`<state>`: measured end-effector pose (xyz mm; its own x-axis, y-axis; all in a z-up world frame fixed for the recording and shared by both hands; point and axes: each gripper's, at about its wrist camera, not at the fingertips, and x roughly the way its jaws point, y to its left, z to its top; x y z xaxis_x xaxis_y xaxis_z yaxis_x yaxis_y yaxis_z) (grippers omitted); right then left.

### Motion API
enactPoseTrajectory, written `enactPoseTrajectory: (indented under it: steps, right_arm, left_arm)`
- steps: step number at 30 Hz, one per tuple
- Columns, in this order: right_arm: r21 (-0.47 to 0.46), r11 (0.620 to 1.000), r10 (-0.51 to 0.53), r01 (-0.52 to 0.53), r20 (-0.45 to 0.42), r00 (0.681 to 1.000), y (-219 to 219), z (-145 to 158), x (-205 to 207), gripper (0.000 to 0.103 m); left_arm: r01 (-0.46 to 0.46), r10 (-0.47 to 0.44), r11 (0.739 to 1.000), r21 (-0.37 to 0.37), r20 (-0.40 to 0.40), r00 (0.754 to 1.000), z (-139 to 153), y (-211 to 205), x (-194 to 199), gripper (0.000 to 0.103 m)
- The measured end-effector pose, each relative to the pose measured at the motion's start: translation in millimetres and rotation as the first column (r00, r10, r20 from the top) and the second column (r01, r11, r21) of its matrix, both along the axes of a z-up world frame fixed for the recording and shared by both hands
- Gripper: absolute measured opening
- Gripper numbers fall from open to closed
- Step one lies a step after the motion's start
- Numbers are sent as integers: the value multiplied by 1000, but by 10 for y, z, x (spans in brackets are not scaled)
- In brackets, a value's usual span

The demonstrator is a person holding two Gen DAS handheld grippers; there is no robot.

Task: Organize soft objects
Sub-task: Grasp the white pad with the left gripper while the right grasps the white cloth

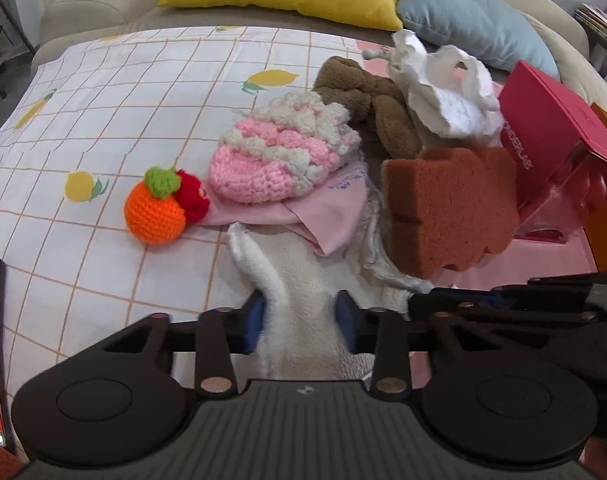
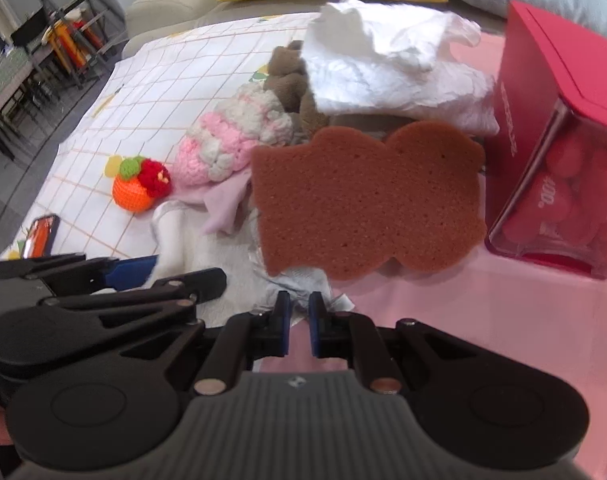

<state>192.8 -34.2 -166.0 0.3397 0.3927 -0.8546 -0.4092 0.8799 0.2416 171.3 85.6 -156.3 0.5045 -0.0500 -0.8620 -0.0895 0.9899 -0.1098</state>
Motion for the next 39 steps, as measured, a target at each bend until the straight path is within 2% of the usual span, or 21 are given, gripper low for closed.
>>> enactPoseTrajectory:
  steps: [1,3,5,7,11,12,14,18,20,23,26,28,31,35,37,38,39]
  right_arm:
    - [2,1000,1,-1,-1,1000,0,-5,5,9]
    - [-4,1000,-1,1,-13,1000,8,9,20,9]
    - [-8,1000,-1,0,-20,1000,19,53,12,10]
    - [-18,1000,6,-6,10,1000,5,153,-49,12]
    - [9,1000,-1,0,68,998,-96,431,-194,15]
    - [11,1000,-8,7,91,996,-120,513,-225,18]
    - [20,1000,-23,20,141,990,-185,673,-266,33]
    - [18,997,-75,72,240,968,-253,913,-194,47]
    - [11,994,-103,105,298,949,-251,988,-92,63]
    - [-1,992,-116,124,348,930,-223,1025,130,69]
    - [-11,993,-109,122,375,921,-129,986,350,70]
    - [-21,994,-93,109,386,918,-56,920,480,70]
    - [-50,994,-69,96,385,920,49,793,628,70]
    - [-87,991,-67,107,371,926,170,609,784,81]
    - [-75,990,-89,121,342,935,159,524,847,76]
    - [-62,990,-101,127,320,942,141,492,880,66]
    - [-50,990,-114,135,298,948,121,464,900,61]
  left_arm:
    - [5,-5,1000,-10,7,1000,9,6,-13,32]
    - [15,-15,1000,-16,25,1000,51,0,-43,15]
    - [15,-15,1000,3,32,999,116,-12,-87,11]
    - [0,-1,1000,11,50,999,201,15,-145,10]
    - [-21,23,1000,-19,101,995,476,96,-259,9]
    - [-28,30,999,-15,117,993,550,106,-288,9]
    - [-42,44,999,-11,140,989,688,113,-331,9]
    - [-49,52,999,-19,212,976,976,110,-385,9]
    - [-40,46,999,-31,255,966,1136,91,-386,9]
    - [-48,55,998,-28,328,943,1352,84,-370,9]
    - [-73,76,997,-22,405,911,1528,116,-311,9]
    - [-78,72,997,-3,427,901,1574,130,-213,9]
    - [-99,83,995,20,399,913,1466,153,-50,9]
    - [-111,105,994,-4,356,929,1253,176,13,9]
    - [-106,107,994,-22,345,932,1196,153,-2,9]
    - [-101,104,995,-25,340,935,1175,143,-13,9]
    - [-95,98,995,-25,334,937,1156,127,-20,9]
